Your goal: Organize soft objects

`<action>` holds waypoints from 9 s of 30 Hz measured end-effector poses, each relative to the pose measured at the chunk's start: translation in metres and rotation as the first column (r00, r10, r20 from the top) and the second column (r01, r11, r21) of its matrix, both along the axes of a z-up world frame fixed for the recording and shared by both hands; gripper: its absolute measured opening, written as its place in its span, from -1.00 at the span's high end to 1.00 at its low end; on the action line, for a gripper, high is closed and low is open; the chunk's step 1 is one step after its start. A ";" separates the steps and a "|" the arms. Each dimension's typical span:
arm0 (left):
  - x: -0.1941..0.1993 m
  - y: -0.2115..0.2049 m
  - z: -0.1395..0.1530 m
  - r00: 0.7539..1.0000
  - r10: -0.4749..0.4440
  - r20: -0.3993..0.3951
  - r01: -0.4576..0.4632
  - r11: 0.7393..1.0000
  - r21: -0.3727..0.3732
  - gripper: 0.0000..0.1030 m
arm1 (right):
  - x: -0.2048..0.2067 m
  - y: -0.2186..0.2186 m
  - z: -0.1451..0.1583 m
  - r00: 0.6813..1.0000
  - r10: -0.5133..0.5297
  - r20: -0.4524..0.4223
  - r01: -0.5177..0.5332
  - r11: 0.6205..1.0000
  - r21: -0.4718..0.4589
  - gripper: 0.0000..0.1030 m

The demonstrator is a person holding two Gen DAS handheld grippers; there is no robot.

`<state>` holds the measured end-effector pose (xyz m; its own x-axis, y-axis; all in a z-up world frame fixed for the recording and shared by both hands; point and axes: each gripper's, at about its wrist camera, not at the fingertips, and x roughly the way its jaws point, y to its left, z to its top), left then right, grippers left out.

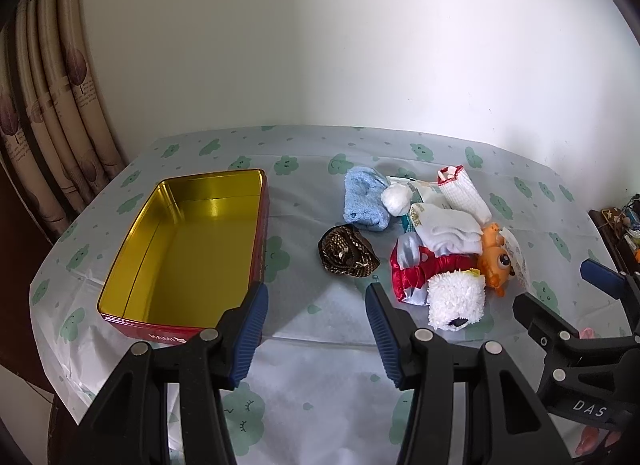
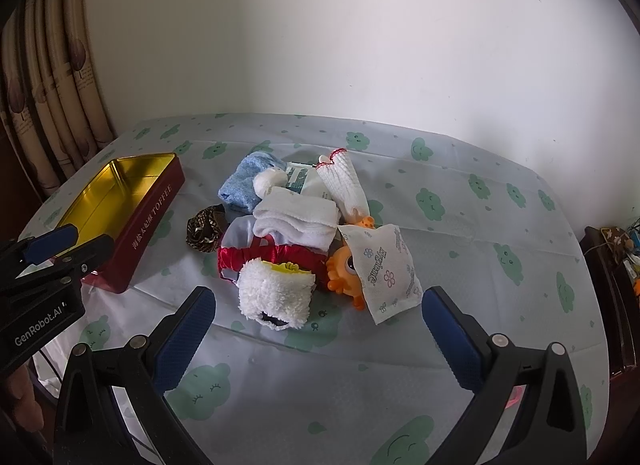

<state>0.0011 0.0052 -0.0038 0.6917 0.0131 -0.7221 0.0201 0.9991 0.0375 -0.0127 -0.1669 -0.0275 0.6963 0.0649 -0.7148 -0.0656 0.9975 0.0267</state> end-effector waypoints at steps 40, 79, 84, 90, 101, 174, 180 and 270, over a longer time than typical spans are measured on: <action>-0.004 0.002 0.001 1.000 0.000 0.006 0.000 1.000 0.001 -0.01 | -0.005 0.001 0.003 1.000 0.005 0.004 -0.005 1.000 0.010 -0.99; 0.005 0.004 -0.020 1.000 -0.007 -0.030 0.007 1.000 0.007 -0.01 | 0.008 -0.033 -0.026 0.999 0.009 -0.045 -0.009 1.000 -0.004 -0.93; 0.010 -0.003 -0.028 0.998 -0.033 -0.053 0.033 0.999 0.014 -0.01 | 0.020 -0.051 -0.037 0.998 -0.010 -0.060 0.010 1.000 0.004 -0.69; 0.014 -0.013 -0.039 0.994 -0.075 -0.079 0.076 0.997 0.014 -0.01 | 0.041 -0.057 -0.052 0.996 -0.009 -0.085 0.009 1.000 -0.005 -0.41; 0.023 -0.037 -0.054 0.980 -0.165 -0.114 0.166 0.986 0.001 -0.01 | 0.061 -0.059 -0.068 0.993 0.041 -0.109 -0.041 0.999 -0.003 0.06; 0.063 -0.008 -0.006 0.982 -0.181 -0.058 0.175 0.980 -0.100 0.37 | 0.100 -0.102 -0.099 0.998 0.008 -0.062 -0.007 1.000 0.022 0.75; 0.077 0.051 -0.005 0.998 -0.025 -0.060 0.023 0.999 -0.032 0.37 | 0.100 -0.102 -0.099 0.998 0.008 -0.062 -0.007 1.000 0.020 0.75; 0.026 0.203 -0.023 0.937 0.340 0.075 -0.336 0.940 -0.062 -0.02 | 0.088 -0.001 0.015 0.988 0.142 0.057 -0.146 0.986 0.076 0.79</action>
